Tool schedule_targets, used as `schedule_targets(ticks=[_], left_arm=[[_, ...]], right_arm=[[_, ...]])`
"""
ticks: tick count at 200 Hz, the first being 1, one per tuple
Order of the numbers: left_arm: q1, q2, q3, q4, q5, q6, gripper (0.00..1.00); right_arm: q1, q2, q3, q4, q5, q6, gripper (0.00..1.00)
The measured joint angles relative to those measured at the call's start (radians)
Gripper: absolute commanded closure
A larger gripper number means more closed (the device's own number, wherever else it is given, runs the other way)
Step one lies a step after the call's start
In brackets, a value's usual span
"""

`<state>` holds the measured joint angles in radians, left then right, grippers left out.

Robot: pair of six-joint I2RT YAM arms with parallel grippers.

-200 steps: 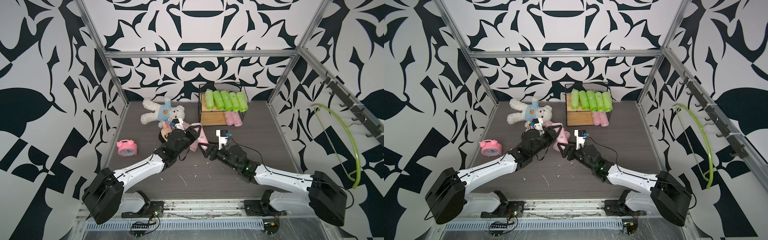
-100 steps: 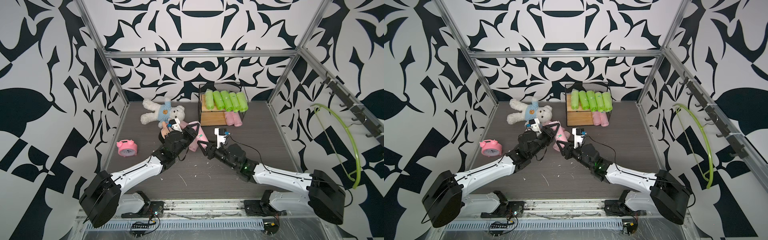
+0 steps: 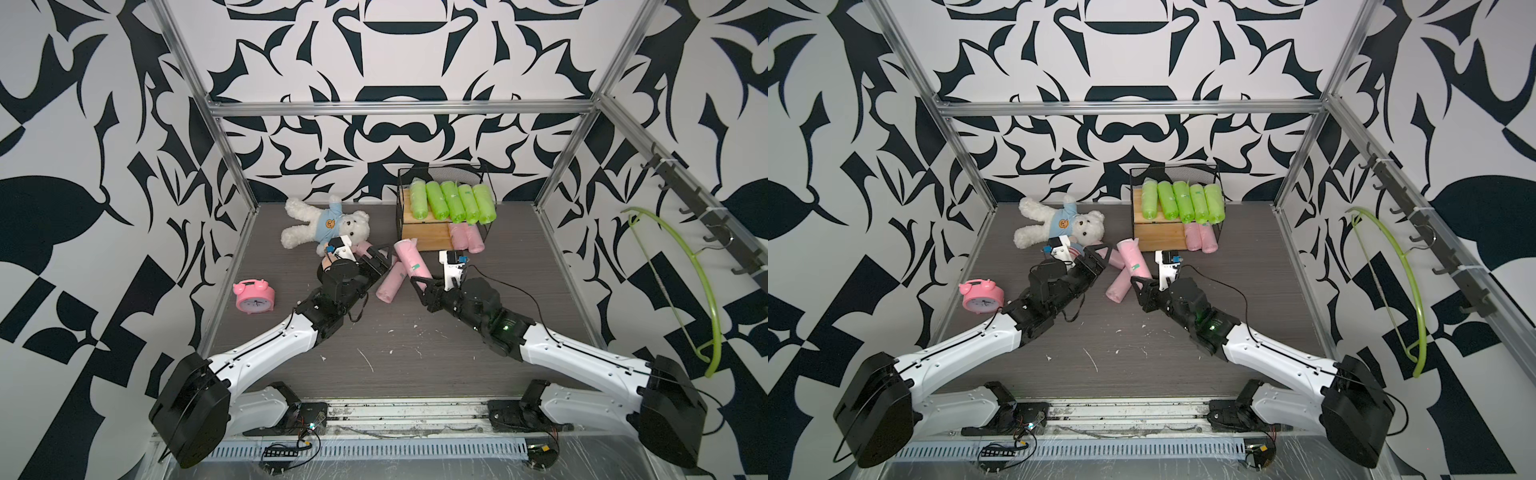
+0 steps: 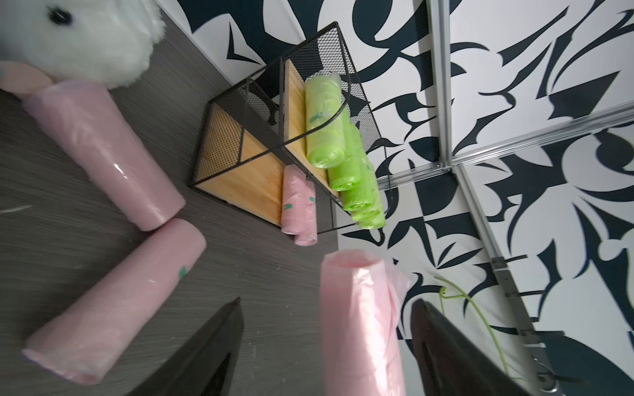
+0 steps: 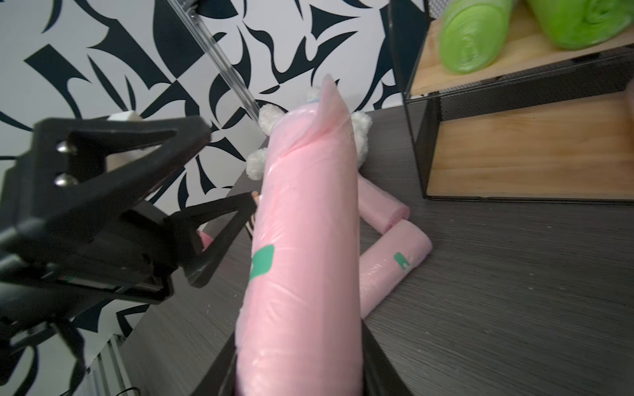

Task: Sort the rolls of trash bags by color and place them on the shelf
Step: Pick up the roll of trash bags from the center of the board, then place the roll of trash bags on the shelf.

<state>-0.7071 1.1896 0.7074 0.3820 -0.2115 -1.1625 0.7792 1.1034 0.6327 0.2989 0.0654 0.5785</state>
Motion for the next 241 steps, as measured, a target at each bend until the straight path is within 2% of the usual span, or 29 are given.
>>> schedule_targets(ticks=[23, 55, 101, 160, 241], left_arm=[[0.034, -0.044, 0.000, -0.072, 0.003, 0.059, 0.06], [0.068, -0.083, 0.001, -0.161, 0.018, 0.167, 0.05], [0.076, -0.081, 0.033, -0.278, 0.090, 0.307, 0.05], [0.076, -0.081, 0.051, -0.327, 0.153, 0.373, 0.05], [0.076, -0.090, 0.051, -0.351, 0.185, 0.385, 0.05]], right_arm=[[-0.088, -0.032, 0.000, -0.061, -0.025, -0.008, 0.66], [-0.216, -0.034, 0.000, -0.100, -0.058, -0.024, 0.66], [-0.349, 0.125, -0.008, -0.019, -0.076, -0.028, 0.66], [-0.360, 0.443, 0.019, 0.164, -0.054, -0.025, 0.67], [-0.367, 0.751, 0.209, 0.382, 0.042, -0.041, 0.67]])
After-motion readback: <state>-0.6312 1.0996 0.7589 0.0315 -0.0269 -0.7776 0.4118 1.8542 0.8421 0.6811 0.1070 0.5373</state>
